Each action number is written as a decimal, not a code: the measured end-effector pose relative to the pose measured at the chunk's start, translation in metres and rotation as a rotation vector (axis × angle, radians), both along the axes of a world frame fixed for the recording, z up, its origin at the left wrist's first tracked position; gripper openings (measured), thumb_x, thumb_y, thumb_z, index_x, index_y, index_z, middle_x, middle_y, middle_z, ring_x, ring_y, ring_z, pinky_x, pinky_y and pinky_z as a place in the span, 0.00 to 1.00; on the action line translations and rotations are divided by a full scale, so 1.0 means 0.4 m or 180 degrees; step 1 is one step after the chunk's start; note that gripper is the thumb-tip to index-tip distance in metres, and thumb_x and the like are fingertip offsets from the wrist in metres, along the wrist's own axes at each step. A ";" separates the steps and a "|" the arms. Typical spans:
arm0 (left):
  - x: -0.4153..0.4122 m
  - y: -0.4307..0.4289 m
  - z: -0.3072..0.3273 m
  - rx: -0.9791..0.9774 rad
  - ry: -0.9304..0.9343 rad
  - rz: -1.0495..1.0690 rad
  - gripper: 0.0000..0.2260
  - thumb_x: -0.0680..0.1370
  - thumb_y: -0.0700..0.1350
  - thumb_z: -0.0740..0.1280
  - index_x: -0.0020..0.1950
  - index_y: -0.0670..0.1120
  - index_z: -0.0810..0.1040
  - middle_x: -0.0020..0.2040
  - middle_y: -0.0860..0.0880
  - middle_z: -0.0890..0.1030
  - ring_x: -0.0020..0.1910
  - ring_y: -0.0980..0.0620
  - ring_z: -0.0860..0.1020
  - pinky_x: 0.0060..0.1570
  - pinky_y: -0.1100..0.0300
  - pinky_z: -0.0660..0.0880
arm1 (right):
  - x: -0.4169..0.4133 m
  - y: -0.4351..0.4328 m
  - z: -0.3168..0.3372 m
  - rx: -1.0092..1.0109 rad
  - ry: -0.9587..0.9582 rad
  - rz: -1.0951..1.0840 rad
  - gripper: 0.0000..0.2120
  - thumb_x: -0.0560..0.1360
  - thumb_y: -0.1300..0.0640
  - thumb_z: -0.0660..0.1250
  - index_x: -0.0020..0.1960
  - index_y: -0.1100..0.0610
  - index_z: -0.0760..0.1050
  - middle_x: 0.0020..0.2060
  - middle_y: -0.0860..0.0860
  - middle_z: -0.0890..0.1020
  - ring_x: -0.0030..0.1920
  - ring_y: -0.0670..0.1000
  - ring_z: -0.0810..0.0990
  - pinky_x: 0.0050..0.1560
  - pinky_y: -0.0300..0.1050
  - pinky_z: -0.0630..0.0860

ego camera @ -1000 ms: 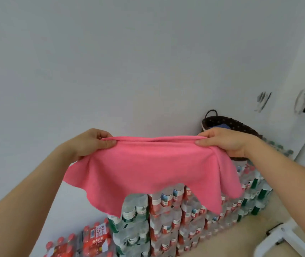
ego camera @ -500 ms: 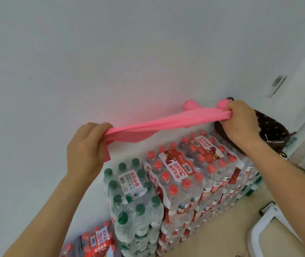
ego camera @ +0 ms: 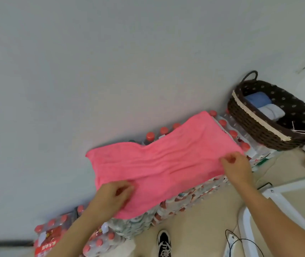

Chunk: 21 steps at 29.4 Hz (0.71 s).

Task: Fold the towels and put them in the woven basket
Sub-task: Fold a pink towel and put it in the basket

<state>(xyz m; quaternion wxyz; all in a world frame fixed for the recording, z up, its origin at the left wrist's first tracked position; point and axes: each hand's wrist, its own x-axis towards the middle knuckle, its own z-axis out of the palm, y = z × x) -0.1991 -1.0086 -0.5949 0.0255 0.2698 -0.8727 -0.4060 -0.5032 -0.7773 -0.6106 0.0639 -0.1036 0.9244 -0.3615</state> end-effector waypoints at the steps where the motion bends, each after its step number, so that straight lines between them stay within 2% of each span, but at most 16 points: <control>1: -0.007 -0.004 -0.010 -0.0119 0.0070 0.0472 0.06 0.76 0.46 0.68 0.40 0.55 0.80 0.34 0.57 0.81 0.33 0.58 0.75 0.40 0.59 0.73 | -0.008 -0.005 -0.007 -0.0191 -0.0077 -0.0349 0.12 0.73 0.55 0.70 0.51 0.60 0.75 0.48 0.57 0.79 0.47 0.58 0.77 0.46 0.47 0.70; 3: -0.019 -0.014 -0.039 -0.0504 0.0063 0.1216 0.12 0.72 0.39 0.69 0.51 0.53 0.82 0.45 0.53 0.83 0.43 0.52 0.79 0.48 0.59 0.74 | -0.029 -0.012 -0.025 -0.0686 -0.0526 -0.1081 0.23 0.72 0.51 0.71 0.61 0.61 0.69 0.58 0.58 0.76 0.54 0.58 0.76 0.50 0.47 0.71; 5: -0.026 -0.020 -0.073 -0.0757 0.0098 0.1680 0.17 0.68 0.39 0.69 0.56 0.50 0.80 0.50 0.46 0.80 0.49 0.45 0.77 0.55 0.53 0.72 | -0.049 -0.013 -0.055 -0.1377 -0.1316 -0.1528 0.33 0.71 0.47 0.71 0.69 0.58 0.63 0.63 0.55 0.72 0.58 0.58 0.73 0.55 0.52 0.74; 6: -0.029 -0.018 -0.088 -0.0776 0.0128 0.1948 0.18 0.67 0.39 0.70 0.57 0.48 0.80 0.52 0.43 0.78 0.52 0.42 0.75 0.57 0.51 0.70 | -0.057 -0.012 -0.066 -0.1661 -0.1703 -0.1702 0.36 0.70 0.44 0.72 0.71 0.55 0.61 0.64 0.54 0.71 0.59 0.57 0.73 0.54 0.55 0.76; 7: -0.032 -0.012 -0.101 -0.0696 0.0168 0.2245 0.19 0.68 0.40 0.71 0.58 0.46 0.79 0.53 0.41 0.76 0.53 0.41 0.73 0.59 0.50 0.68 | -0.065 -0.008 -0.078 -0.1827 -0.1996 -0.1833 0.39 0.68 0.41 0.72 0.72 0.54 0.60 0.65 0.54 0.70 0.60 0.57 0.72 0.51 0.56 0.78; 9: -0.039 0.002 -0.122 -0.0366 0.0331 0.2678 0.22 0.69 0.42 0.72 0.62 0.44 0.75 0.56 0.38 0.74 0.55 0.40 0.72 0.60 0.48 0.69 | -0.081 0.002 -0.096 -0.1993 -0.2193 -0.1929 0.43 0.66 0.39 0.74 0.73 0.55 0.61 0.64 0.54 0.71 0.59 0.57 0.73 0.46 0.53 0.78; 12: -0.042 -0.002 -0.111 0.0519 0.0387 0.3036 0.30 0.70 0.49 0.75 0.68 0.48 0.66 0.62 0.41 0.73 0.58 0.41 0.75 0.61 0.44 0.72 | -0.097 0.015 -0.115 -0.2471 -0.2427 -0.1737 0.45 0.61 0.44 0.79 0.71 0.56 0.64 0.61 0.52 0.76 0.55 0.53 0.77 0.45 0.48 0.78; 14: -0.023 -0.013 -0.114 0.1228 0.0220 0.3211 0.36 0.70 0.57 0.74 0.72 0.49 0.62 0.66 0.42 0.72 0.60 0.41 0.74 0.63 0.44 0.71 | -0.102 0.013 -0.115 -0.2611 -0.2413 -0.1609 0.42 0.61 0.47 0.80 0.69 0.56 0.67 0.61 0.53 0.78 0.54 0.54 0.79 0.50 0.51 0.78; 17: 0.019 -0.010 -0.143 0.2053 0.0017 0.3281 0.46 0.60 0.74 0.69 0.71 0.49 0.66 0.65 0.45 0.74 0.59 0.42 0.76 0.61 0.43 0.73 | -0.108 0.000 -0.105 -0.2438 -0.2083 -0.1691 0.28 0.69 0.53 0.76 0.64 0.57 0.70 0.57 0.53 0.77 0.51 0.53 0.78 0.55 0.51 0.76; 18: 0.032 -0.006 -0.149 0.2200 0.0046 0.3286 0.45 0.60 0.75 0.68 0.68 0.49 0.69 0.63 0.46 0.75 0.57 0.43 0.77 0.60 0.43 0.74 | -0.109 -0.003 -0.102 -0.2356 -0.1958 -0.1777 0.26 0.70 0.54 0.75 0.63 0.56 0.69 0.57 0.53 0.77 0.51 0.54 0.78 0.56 0.52 0.76; 19: 0.040 0.001 -0.138 0.2314 0.0093 0.3338 0.39 0.64 0.74 0.66 0.65 0.49 0.72 0.61 0.47 0.77 0.56 0.44 0.77 0.57 0.43 0.75 | -0.109 -0.003 -0.097 -0.2292 -0.1814 -0.1849 0.25 0.70 0.56 0.75 0.63 0.56 0.69 0.57 0.53 0.76 0.53 0.55 0.77 0.58 0.53 0.76; 21: 0.056 0.008 -0.121 0.2519 0.0202 0.3395 0.25 0.73 0.65 0.65 0.59 0.47 0.74 0.55 0.45 0.79 0.50 0.44 0.79 0.48 0.49 0.77 | -0.107 0.004 -0.086 -0.2288 -0.1491 -0.1944 0.16 0.70 0.62 0.72 0.55 0.54 0.72 0.57 0.53 0.79 0.54 0.56 0.78 0.59 0.54 0.76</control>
